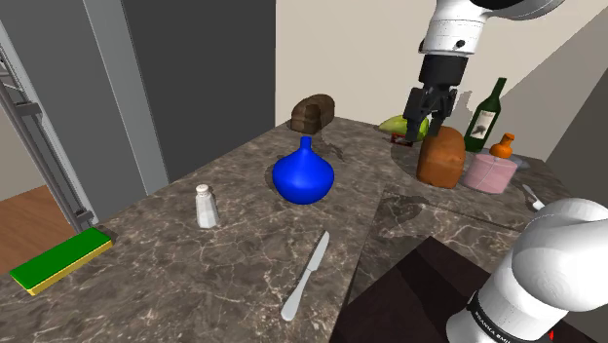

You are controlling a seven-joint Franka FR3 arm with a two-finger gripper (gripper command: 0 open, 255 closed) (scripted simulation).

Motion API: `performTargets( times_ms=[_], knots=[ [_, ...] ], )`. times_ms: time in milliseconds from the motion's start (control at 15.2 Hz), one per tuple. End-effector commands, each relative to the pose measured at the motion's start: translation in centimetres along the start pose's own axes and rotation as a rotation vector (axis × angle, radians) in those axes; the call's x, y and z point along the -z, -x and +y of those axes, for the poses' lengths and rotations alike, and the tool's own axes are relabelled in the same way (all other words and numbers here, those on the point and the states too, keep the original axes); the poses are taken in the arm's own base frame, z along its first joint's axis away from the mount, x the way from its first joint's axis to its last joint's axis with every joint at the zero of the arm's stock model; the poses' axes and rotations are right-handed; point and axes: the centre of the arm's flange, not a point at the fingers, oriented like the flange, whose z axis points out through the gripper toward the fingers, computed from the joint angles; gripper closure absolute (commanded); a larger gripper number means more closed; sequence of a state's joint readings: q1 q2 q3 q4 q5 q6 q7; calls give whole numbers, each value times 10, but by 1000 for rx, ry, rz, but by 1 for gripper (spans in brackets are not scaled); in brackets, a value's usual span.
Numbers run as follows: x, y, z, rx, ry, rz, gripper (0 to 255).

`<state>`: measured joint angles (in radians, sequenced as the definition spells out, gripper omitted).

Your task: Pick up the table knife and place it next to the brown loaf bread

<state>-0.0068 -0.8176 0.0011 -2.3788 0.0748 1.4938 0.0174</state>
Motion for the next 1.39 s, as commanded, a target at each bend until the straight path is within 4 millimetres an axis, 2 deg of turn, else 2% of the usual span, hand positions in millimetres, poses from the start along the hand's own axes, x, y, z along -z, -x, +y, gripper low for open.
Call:
performTargets(
  times_ms=[0,330,660,990,1320],
  knots=[
    [0,0,0,0,0,0,0],
    [-41,21,-53,-196,22,29,0],
    [-83,31,-108,-392,44,59,0],
    [-127,29,-162,-588,66,88,0],
    [-171,15,-214,-784,88,117,0]
  ],
)
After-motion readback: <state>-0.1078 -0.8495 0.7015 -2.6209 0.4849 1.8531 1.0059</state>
